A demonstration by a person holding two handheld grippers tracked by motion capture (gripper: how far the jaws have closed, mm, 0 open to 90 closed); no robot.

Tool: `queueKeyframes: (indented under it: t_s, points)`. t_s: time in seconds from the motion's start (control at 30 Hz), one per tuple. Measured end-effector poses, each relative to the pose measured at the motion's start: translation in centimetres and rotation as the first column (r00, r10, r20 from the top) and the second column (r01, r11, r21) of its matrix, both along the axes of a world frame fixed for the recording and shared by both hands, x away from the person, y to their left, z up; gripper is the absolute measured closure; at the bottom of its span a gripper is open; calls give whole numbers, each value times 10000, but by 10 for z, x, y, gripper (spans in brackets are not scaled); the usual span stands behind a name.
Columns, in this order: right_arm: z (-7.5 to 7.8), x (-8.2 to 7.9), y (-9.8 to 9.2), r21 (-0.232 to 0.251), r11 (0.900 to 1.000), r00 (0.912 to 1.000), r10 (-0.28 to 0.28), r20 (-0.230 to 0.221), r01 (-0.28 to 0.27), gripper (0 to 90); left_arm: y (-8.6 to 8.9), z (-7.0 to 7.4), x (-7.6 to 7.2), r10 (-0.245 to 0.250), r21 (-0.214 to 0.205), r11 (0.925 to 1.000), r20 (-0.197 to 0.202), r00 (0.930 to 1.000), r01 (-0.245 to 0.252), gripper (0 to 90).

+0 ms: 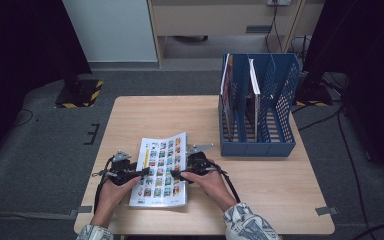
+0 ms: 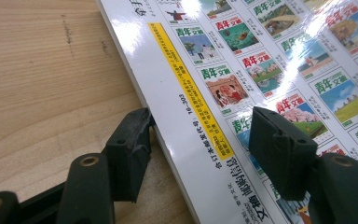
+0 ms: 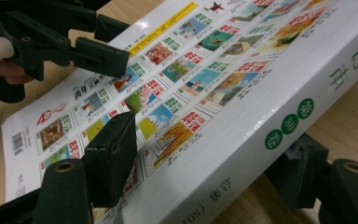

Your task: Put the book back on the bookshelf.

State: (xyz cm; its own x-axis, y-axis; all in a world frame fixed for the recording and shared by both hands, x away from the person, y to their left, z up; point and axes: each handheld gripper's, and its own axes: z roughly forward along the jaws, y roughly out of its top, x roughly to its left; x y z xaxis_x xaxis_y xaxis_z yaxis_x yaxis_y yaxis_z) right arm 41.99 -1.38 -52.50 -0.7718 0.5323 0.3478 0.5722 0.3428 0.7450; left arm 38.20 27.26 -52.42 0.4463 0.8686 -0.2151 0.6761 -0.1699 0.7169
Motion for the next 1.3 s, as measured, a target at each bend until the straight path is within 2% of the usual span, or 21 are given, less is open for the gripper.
queueKeyframes:
  t_s: [0.23,0.43,0.67,0.77,1.07,1.3]
  points:
    - [14,6,5,-189,9996,9996,226,170,-223,312,-3,-1,0,-258,-82,9996,92,9996,259,375]
    - [26,10,12,-529,9981,9994,313,168,-303,317,-7,-4,-1,-363,-73,9993,277,9990,366,301]
    - [27,16,21,-924,9949,9992,403,-20,-404,316,-6,-6,-2,-375,-198,9991,381,9986,382,298]
    - [29,17,22,-826,9961,9994,310,-165,-323,316,-6,-6,-2,-366,-211,9991,393,9986,375,295]
    - [38,28,28,-1149,9926,9991,391,-142,-405,316,-8,-7,-3,-358,-200,9991,479,9982,368,290]
    - [34,34,28,-1046,9944,9994,141,-331,-175,311,-10,-6,-3,-303,-122,9994,427,9986,309,292]
